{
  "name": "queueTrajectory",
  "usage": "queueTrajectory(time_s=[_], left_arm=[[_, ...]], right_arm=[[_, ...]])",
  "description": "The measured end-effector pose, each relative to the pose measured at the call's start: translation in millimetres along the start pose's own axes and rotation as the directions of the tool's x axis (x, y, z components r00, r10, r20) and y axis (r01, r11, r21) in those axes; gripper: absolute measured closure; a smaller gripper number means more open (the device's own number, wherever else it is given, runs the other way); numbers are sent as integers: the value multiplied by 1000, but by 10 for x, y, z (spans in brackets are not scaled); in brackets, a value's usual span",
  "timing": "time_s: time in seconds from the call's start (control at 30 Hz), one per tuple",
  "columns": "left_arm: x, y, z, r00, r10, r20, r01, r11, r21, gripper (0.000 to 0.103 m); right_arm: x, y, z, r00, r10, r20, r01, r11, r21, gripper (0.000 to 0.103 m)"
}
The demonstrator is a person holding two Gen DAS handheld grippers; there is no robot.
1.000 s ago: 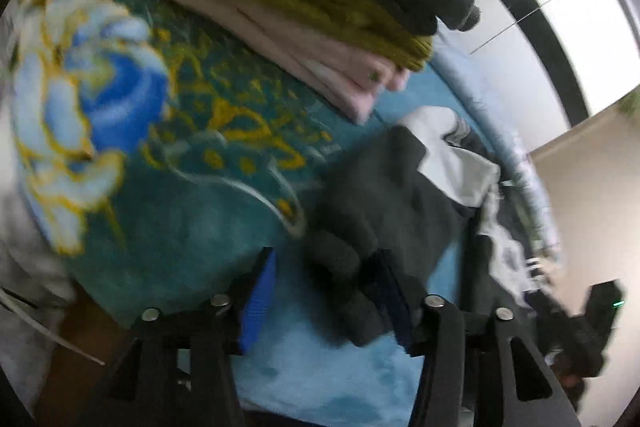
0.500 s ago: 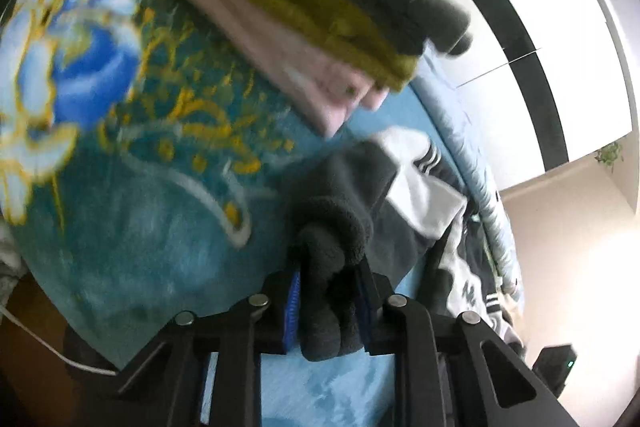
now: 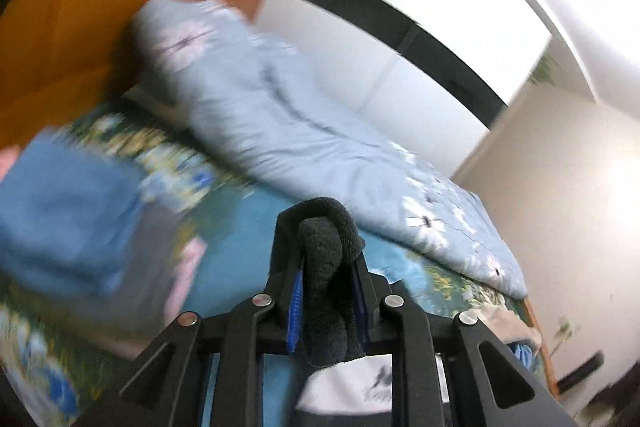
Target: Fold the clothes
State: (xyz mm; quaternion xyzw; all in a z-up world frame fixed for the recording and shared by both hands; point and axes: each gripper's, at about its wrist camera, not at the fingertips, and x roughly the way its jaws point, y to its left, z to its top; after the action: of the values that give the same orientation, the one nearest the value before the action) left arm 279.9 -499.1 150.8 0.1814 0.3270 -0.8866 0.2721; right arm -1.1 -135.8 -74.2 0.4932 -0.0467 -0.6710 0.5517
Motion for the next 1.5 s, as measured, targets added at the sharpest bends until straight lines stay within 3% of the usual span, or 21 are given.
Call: queueTrajectory(time_s=[0.1,0.23,0.3,0.4,0.5,0.6,0.63,0.73,0.77,0.8,0.83,0.87,0.9,1.0,1.07,1.2,1.3,1.43,1.5], left_arm=[[433,-616,133,998,-47,-51,52,994,92,81],[999,-1273,-143,972,-133,-192,167,970,174,81],[1409,-1580,-433,945,-169,-280,227,955,189,81],[1912,-1837,-907,903,-159,-399,256,945,203,81],[2488,-1918,-1458,848,-106,-519,248,945,212,81],[2753,-1866,-1869,800,-78,-595,243,949,203,79],[2793,-1833,-1957,793,-80,-604,246,949,197,76],[2758,-1780,-2082,793,-84,-604,258,944,207,69],[2680,-1756,-2063,798,-96,-595,270,939,211,62],[2588,-1727,-2020,808,-104,-580,278,935,218,48],[2492,-1689,-1963,820,-104,-563,278,932,234,40],[2395,-1652,-1905,832,-103,-545,278,928,249,34],[2288,-1610,-1848,845,-97,-526,275,922,273,33],[1984,-1385,-1765,896,8,-444,193,893,406,30],[1770,-1051,-1795,918,129,-376,75,873,482,25],[1611,-433,-1974,894,258,-367,-59,879,474,25],[1636,-65,-2060,872,287,-396,-116,908,403,25],[1721,116,-2027,867,352,-354,-213,902,375,25],[1759,168,-2011,863,361,-353,-229,902,365,25]], right_arm=[[-132,-167,8,1000,-14,21,13,1000,26,58],[-302,-352,15,998,-42,49,39,997,60,58],[-398,-449,9,996,-60,61,55,995,80,58],[-533,-606,-33,993,-93,68,85,990,112,58],[-643,-749,-76,990,-123,72,111,983,148,58],[-719,-863,-101,987,-141,77,125,976,179,58],[-721,-877,-97,987,-139,77,123,975,182,58],[-717,-910,-72,988,-131,79,114,975,191,58],[-689,-899,-42,989,-123,81,106,977,186,58],[-653,-882,-9,990,-116,81,101,979,178,58],[-601,-854,36,991,-110,77,96,982,166,58],[-534,-814,94,992,-103,70,92,985,149,58],[-467,-774,153,993,-97,62,88,987,132,58],[-260,-613,425,996,-83,37,79,991,107,58],[-202,-555,584,994,-89,56,83,992,92,58],[-81,-560,894,974,-196,114,190,980,63,58],[7,-682,1059,951,-275,145,264,960,89,58],[12,-762,1172,942,-288,173,274,957,98,58],[-31,-747,1189,938,-295,183,281,955,99,58]])
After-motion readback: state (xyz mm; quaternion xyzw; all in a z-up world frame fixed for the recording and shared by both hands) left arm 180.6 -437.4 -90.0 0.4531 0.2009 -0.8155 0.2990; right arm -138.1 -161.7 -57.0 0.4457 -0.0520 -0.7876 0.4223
